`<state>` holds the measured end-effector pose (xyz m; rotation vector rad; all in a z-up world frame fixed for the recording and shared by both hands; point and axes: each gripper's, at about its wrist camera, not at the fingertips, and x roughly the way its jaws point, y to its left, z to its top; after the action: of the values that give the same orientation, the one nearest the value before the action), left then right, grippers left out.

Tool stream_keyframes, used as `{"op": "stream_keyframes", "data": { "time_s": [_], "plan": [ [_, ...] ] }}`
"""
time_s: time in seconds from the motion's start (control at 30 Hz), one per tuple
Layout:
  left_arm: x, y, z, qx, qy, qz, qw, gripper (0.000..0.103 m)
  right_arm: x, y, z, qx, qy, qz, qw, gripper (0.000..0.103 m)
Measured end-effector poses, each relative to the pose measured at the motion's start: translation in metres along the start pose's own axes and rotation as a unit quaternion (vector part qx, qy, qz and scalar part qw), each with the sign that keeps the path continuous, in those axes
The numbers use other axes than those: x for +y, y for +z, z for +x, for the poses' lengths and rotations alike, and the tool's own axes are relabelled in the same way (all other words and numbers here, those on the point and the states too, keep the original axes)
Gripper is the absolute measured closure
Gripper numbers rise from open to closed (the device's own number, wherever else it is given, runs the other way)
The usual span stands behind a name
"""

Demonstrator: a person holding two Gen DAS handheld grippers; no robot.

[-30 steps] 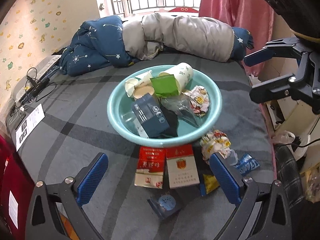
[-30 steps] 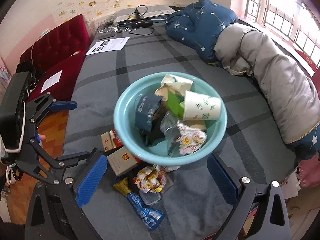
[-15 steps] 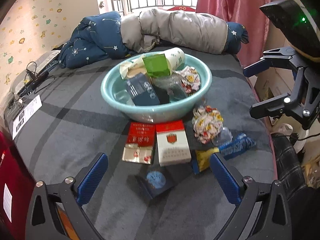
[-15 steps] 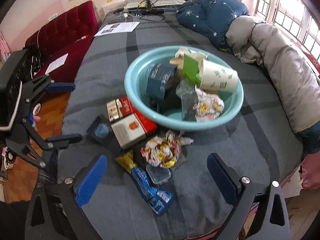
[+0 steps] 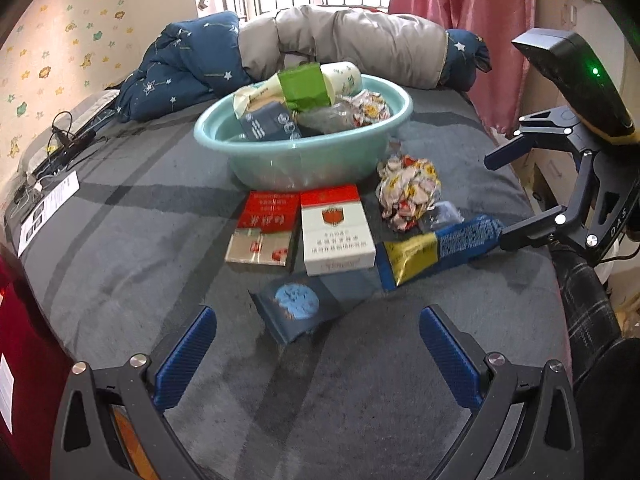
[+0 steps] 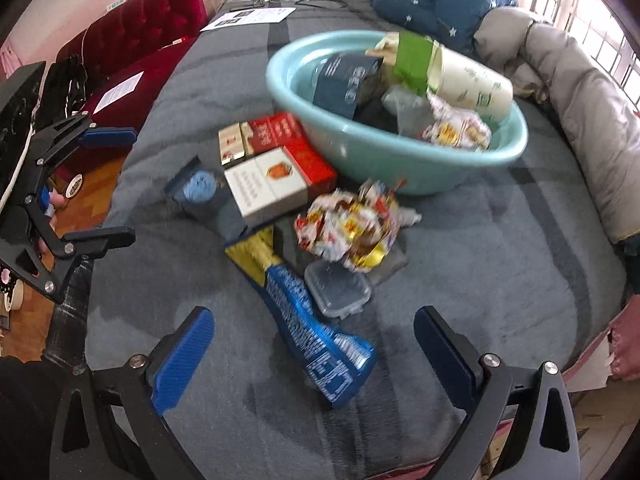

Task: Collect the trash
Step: 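Grasp the blue-and-yellow snack packet with the right tool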

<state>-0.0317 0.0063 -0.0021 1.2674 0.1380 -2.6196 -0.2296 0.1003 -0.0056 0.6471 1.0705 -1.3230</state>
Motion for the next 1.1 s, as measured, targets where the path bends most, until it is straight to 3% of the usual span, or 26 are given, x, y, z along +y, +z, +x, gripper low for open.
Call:
{"op": "stream_keyframes", "data": {
  "time_s": [0.33,0.77,0.97,1.03,1.1],
  "plan": [
    [-0.002,-0.015,0.012,0.01,0.006,-0.005,0.9999,0.0,0.002,-0.015,0.029,0.02,0.002,-0.009,1.0,0.001],
    [-0.002,-0.01,0.017,0.019,0.006,0.007,0.9998,0.0,0.008,-0.011,0.044,0.031,-0.003,-0.017,0.999,0.003],
    [-0.001,-0.008,0.022,0.023,0.001,0.008,0.9997,0.0,0.012,-0.008,0.057,0.06,-0.006,-0.027,0.998,0.035],
    [-0.003,-0.007,0.024,0.026,-0.003,0.015,0.9995,0.0,0.014,-0.007,0.057,0.063,-0.004,-0.034,0.997,0.063],
    [-0.005,-0.008,0.027,0.03,-0.005,0.023,0.9993,0.0,0.018,-0.006,0.053,0.064,-0.003,-0.035,0.997,0.067]
  ]
}}
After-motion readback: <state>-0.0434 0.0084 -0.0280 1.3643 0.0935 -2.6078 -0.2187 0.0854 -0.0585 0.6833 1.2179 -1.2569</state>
